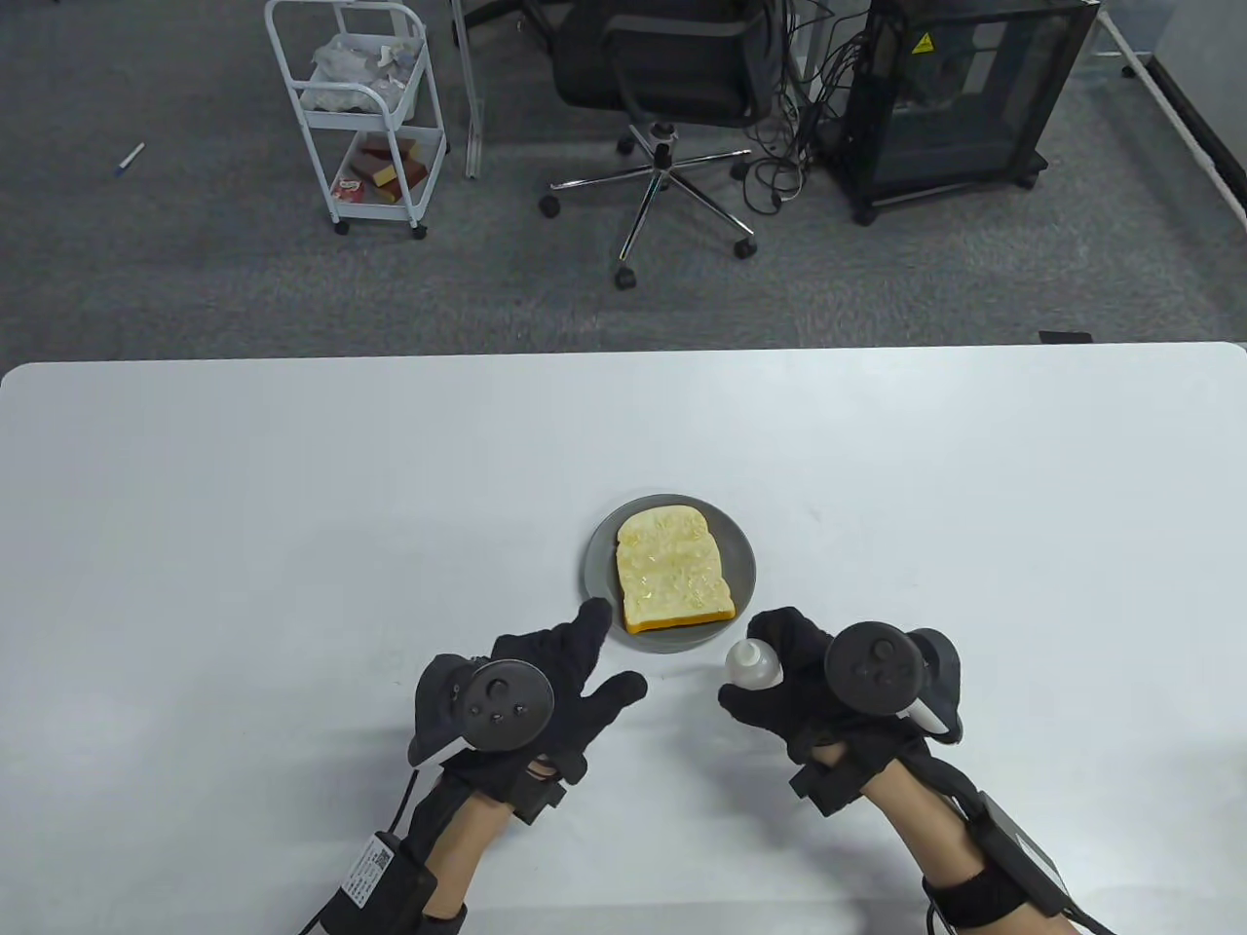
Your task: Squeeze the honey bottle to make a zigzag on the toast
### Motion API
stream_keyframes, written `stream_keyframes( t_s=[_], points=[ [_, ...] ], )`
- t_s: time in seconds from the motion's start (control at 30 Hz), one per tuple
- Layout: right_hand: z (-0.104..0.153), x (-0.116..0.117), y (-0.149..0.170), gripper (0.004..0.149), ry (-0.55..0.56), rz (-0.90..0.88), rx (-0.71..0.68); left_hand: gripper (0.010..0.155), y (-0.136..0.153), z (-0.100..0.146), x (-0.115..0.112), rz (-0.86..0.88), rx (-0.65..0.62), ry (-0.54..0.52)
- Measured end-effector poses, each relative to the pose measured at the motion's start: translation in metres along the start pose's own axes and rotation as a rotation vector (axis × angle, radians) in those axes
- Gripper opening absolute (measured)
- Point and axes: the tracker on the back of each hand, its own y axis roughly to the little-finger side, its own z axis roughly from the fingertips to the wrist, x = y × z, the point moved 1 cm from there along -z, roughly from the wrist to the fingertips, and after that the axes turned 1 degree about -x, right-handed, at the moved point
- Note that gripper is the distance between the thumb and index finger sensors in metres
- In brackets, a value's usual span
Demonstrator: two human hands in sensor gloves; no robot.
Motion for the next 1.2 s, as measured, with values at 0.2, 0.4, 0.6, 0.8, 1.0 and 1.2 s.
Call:
stream_keyframes(
  t_s=[0.2, 0.4, 0.6, 0.8, 1.0, 1.2],
  points=[
    [0.005, 0.014, -0.020, 0.078, -0.029, 0.071, -0.092, 0.076, -0.014, 0.000, -0.008, 0.089, -0.051, -0.032],
    [0.008, 0.022, -0.025, 0.078, -0.066, 0.090, -0.130, 0.057, -0.016, -0.002, -0.013, 0.076, -0.056, 0.003],
    [0.010, 0.021, -0.027, 0.078, -0.071, 0.073, -0.145, 0.049, -0.017, -0.003, -0.014, 0.056, -0.065, 0.028],
    [0.010, 0.026, -0.026, 0.077, -0.107, 0.094, -0.163, 0.047, -0.015, -0.004, -0.015, 0.053, -0.048, 0.026],
    [0.008, 0.025, -0.022, 0.077, -0.113, 0.068, -0.145, 0.047, -0.012, -0.004, -0.017, 0.070, -0.036, 0.093],
    [0.007, 0.029, -0.020, 0.077, -0.142, 0.084, -0.149, 0.060, -0.008, -0.004, -0.018, 0.052, -0.017, 0.063]
  ],
)
